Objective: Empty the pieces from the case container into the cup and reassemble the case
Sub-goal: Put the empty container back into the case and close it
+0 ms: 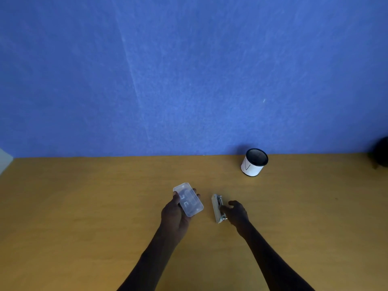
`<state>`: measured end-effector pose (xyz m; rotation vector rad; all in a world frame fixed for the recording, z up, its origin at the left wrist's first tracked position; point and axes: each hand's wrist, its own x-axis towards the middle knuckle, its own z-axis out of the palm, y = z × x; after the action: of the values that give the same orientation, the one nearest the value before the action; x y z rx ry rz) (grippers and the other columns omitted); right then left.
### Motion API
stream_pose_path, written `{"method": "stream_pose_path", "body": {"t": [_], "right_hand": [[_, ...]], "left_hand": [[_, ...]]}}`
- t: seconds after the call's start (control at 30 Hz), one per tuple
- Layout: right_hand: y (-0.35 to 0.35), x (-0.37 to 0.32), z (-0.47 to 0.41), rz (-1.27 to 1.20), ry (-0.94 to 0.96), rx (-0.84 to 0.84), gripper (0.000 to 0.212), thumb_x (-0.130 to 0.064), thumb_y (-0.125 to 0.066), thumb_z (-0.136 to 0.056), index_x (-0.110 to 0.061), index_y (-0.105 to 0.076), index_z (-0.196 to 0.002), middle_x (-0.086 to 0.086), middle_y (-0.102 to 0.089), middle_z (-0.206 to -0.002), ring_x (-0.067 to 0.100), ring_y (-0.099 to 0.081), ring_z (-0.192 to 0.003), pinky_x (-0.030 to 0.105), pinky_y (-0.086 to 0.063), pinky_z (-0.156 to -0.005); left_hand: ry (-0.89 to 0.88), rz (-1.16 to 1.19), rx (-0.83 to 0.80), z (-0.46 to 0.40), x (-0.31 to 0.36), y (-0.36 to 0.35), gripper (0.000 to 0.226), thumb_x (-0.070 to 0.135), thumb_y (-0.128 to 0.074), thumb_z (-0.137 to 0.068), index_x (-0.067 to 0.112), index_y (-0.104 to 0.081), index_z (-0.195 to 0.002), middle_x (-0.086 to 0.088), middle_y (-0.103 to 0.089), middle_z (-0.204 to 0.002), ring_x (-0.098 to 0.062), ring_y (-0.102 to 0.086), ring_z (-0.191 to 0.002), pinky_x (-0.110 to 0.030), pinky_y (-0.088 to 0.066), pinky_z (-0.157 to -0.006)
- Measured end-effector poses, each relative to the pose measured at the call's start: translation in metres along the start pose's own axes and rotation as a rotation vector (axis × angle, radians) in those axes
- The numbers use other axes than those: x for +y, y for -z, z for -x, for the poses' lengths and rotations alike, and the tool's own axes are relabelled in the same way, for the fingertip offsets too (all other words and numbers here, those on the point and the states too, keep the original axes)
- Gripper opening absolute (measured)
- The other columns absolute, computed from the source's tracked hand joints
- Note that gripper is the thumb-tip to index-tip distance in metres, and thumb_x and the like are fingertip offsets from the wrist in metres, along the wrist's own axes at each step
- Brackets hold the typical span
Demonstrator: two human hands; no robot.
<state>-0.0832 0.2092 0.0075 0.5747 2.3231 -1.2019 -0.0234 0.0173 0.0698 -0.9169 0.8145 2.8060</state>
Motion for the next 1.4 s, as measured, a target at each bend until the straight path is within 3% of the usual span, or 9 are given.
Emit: {"method": "stream_pose_path", "body": {"t": [0.17, 0.33, 0.57, 0.73, 0.9, 1.03, 1.17, 1.3, 1.4], "right_hand": [[-0.003, 0.001, -0.002, -0.012, 0.028, -0.047, 0.057, -0.038, -0.071, -0.085, -0.009, -0.058, -0.132, 0.007, -0.069, -0.109, 0.020, -0.069, -0.081, 0.026, -0.051, -0.048], [-0.007, 0.004, -0.003, -0.043, 0.051, -0.070, 0.035, -0.035, -0.072, -0.085, -0.004, -0.072, -0.101, 0.007, -0.070, -0.081, 0.018, -0.066, -0.068, 0.042, -0.061, -0.064], [-0.019, -0.005, -0.004, -0.159, -0.021, -0.076, 0.040, -0.027, -0.082, -0.075, -0.001, -0.070, -0.105, 0.014, -0.072, -0.093, 0.026, -0.071, -0.081, 0.038, -0.063, -0.063], [-0.030, -0.017, -0.001, -0.171, -0.031, -0.086, 0.072, -0.024, -0.084, -0.070, -0.015, -0.053, -0.134, 0.012, -0.061, -0.123, 0.031, -0.066, -0.102, 0.041, -0.062, -0.067], [-0.035, -0.023, 0.003, -0.145, 0.013, -0.034, 0.049, -0.021, -0.081, -0.070, -0.004, -0.066, -0.114, 0.013, -0.068, -0.098, 0.033, -0.071, -0.090, 0.056, -0.061, -0.075], [-0.034, -0.033, 0.020, -0.170, 0.003, -0.071, 0.031, -0.022, -0.078, -0.072, -0.009, -0.073, -0.100, 0.016, -0.073, -0.094, 0.032, -0.072, -0.083, 0.057, -0.061, -0.071], [-0.033, -0.063, 0.046, -0.164, 0.130, -0.161, 0.017, -0.024, -0.077, -0.070, -0.026, -0.072, -0.086, 0.007, -0.072, -0.088, 0.023, -0.070, -0.075, 0.047, -0.063, -0.064], [-0.029, -0.092, 0.075, 0.020, 0.407, -0.111, 0.037, -0.032, -0.076, -0.067, -0.022, -0.074, -0.103, 0.003, -0.075, -0.090, 0.018, -0.071, -0.076, 0.036, -0.058, -0.061], [-0.025, -0.109, 0.093, 0.237, 0.593, -0.047, 0.044, -0.040, -0.072, -0.068, -0.021, -0.071, -0.108, 0.000, -0.073, -0.093, 0.017, -0.068, -0.078, 0.028, -0.050, -0.061]], "left_hand": [[0.011, -0.004, 0.022, 0.004, 0.005, 0.015, 0.049, 0.033, -0.037, -0.103, 0.001, -0.046, -0.139, -0.020, -0.062, -0.120, -0.036, -0.062, -0.104, -0.049, -0.049, -0.087], [0.037, 0.000, 0.038, 0.008, 0.002, 0.023, 0.049, 0.034, -0.037, -0.103, 0.001, -0.046, -0.139, -0.021, -0.061, -0.120, -0.037, -0.060, -0.105, -0.049, -0.047, -0.089], [0.038, 0.019, 0.003, 0.008, -0.002, 0.033, 0.044, 0.034, -0.042, -0.099, 0.003, -0.054, -0.128, -0.017, -0.070, -0.105, -0.034, -0.063, -0.098, -0.044, -0.057, -0.076], [0.031, 0.016, 0.020, 0.006, -0.004, 0.041, 0.043, 0.035, -0.045, -0.097, 0.003, -0.057, -0.124, -0.017, -0.073, -0.101, -0.034, -0.064, -0.097, -0.042, -0.059, -0.073], [0.009, 0.003, -0.002, 0.009, -0.001, 0.046, 0.052, 0.036, -0.054, -0.084, 0.004, -0.057, -0.124, -0.017, -0.072, -0.103, -0.034, -0.064, -0.096, -0.044, -0.057, -0.076], [0.018, -0.015, 0.007, 0.009, 0.003, 0.051, 0.048, 0.034, -0.044, -0.097, 0.003, -0.051, -0.133, -0.018, -0.066, -0.109, -0.035, -0.062, -0.097, -0.046, -0.051, -0.081], [0.031, -0.028, 0.014, 0.010, 0.003, 0.047, 0.048, 0.035, -0.038, -0.101, 0.003, -0.049, -0.136, -0.017, -0.064, -0.110, -0.034, -0.062, -0.095, -0.042, -0.054, -0.074], [0.000, -0.019, -0.051, 0.011, 0.001, 0.033, 0.042, 0.034, -0.038, -0.101, 0.009, -0.058, -0.128, -0.021, -0.061, -0.120, -0.034, -0.062, -0.096, -0.040, -0.053, -0.074], [0.011, 0.006, -0.082, 0.011, -0.001, 0.021, 0.042, 0.035, -0.037, -0.102, 0.009, -0.060, -0.127, -0.016, -0.071, -0.107, -0.029, -0.070, -0.086, -0.036, -0.058, -0.067]]}}
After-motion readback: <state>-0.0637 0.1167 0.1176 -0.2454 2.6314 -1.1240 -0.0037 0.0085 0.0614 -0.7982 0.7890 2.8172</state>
